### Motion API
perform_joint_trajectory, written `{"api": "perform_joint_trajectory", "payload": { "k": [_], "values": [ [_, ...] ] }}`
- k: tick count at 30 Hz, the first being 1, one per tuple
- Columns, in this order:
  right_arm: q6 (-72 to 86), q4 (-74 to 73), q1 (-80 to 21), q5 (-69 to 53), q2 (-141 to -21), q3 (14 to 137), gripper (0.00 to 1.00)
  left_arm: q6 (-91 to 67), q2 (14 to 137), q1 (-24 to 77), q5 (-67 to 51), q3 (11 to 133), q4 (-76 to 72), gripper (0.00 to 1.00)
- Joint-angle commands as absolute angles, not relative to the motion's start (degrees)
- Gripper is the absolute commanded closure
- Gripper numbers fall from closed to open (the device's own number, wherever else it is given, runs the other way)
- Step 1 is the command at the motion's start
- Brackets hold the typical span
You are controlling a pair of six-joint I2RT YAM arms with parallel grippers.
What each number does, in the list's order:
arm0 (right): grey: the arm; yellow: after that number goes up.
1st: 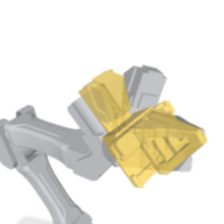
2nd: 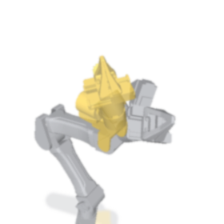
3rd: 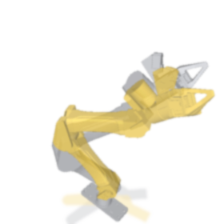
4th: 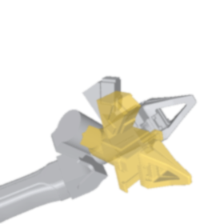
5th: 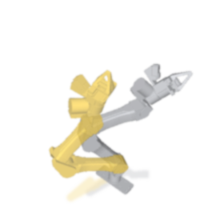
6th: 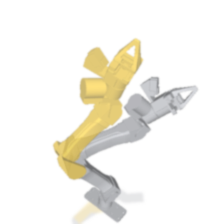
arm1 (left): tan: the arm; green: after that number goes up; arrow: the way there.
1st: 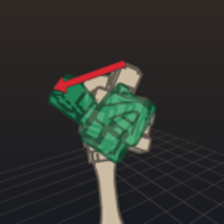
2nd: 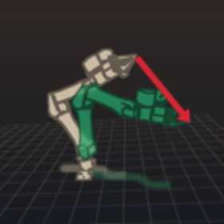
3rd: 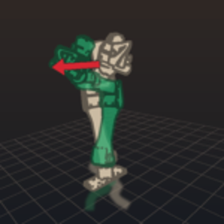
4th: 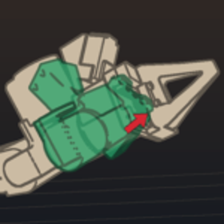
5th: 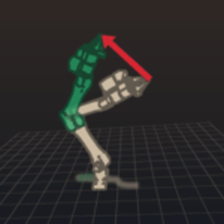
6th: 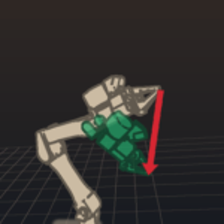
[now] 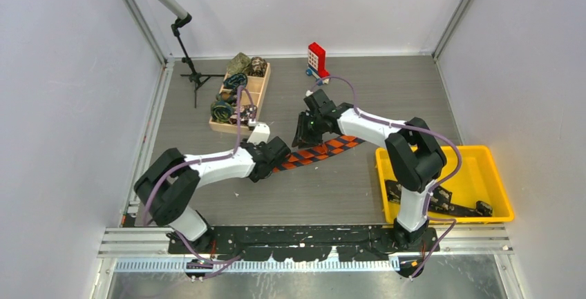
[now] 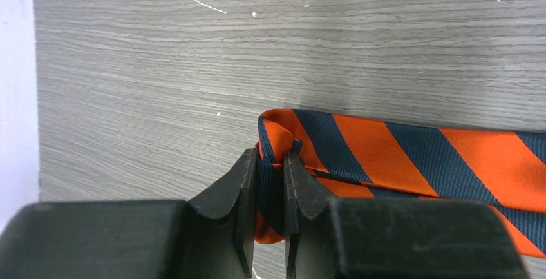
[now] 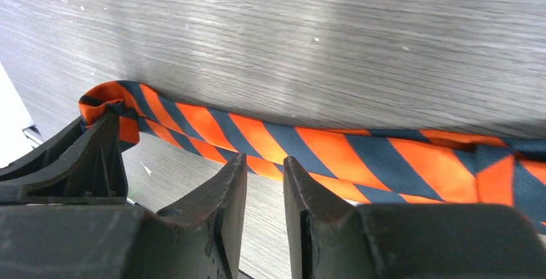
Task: Roll the ties
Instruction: Roll the tie at the center of the board.
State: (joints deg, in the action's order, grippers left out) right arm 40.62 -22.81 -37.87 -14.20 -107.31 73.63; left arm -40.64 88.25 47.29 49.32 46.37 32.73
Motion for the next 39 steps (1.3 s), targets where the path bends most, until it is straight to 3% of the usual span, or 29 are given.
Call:
{"api": "perform_joint_trajectory", "payload": {
  "k": [1, 19, 39],
  "values": [
    [40.22, -23.41, -36.45, -13.83, -103.08, 71.92, 0.67, -43.30, 92.33, 49.30, 57.11, 49.95, 35.87, 1.00],
    [39.59, -24.00, -33.52, -14.67, -98.27, 68.84, 0.67, -43.37, 104.14, 53.44, 54.18, 54.73, 34.54, 0.99],
    [40.12, -24.38, -33.51, -14.78, -97.69, 70.04, 0.67, -45.39, 100.77, 53.79, 46.13, 56.12, 34.80, 0.75]
  ]
}}
